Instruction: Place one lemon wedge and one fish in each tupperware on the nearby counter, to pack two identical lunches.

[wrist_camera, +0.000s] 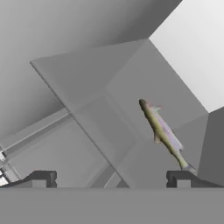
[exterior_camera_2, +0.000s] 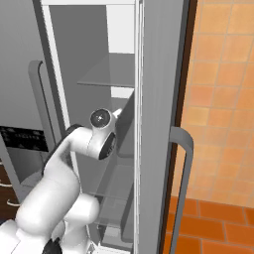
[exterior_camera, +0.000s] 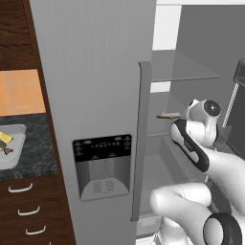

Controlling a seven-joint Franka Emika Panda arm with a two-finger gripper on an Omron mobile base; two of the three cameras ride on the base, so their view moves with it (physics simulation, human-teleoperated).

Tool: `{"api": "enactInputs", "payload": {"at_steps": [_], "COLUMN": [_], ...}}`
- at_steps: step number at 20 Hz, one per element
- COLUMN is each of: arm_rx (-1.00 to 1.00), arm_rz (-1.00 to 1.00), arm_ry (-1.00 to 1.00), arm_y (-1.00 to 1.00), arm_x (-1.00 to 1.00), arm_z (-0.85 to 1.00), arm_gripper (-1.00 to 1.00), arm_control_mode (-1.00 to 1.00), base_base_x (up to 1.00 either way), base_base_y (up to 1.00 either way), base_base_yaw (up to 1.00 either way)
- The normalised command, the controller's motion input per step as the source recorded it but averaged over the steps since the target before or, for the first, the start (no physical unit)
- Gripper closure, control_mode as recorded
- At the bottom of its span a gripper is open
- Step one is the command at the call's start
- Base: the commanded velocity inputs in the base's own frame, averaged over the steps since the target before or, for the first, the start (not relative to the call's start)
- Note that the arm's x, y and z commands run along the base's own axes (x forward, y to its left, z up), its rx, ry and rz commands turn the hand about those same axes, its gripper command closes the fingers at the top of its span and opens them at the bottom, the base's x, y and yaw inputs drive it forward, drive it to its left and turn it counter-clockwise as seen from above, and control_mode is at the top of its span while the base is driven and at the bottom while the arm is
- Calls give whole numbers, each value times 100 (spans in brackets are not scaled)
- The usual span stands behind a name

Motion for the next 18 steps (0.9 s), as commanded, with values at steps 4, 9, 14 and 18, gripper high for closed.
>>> {"api": "enactInputs", "payload": {"at_steps": [4, 9, 14, 18], "arm_rx": [0, 0, 0, -7], "arm_rz": [4, 6, 6, 14], "arm_ry": [0, 3, 11, 16], "arm_y": [-22, -27, -12, -9], "arm_x": [60, 56, 55, 51], "arm_z": [-1, -3, -8, -18], "arm_gripper": [-100, -100, -100, -100], "arm_control_mode": [-100, -100, -100, -100], "base_base_x": [0, 0, 0, 0], "base_base_y": [0, 0, 0, 0], "base_base_yaw": [0, 0, 0, 0]}}
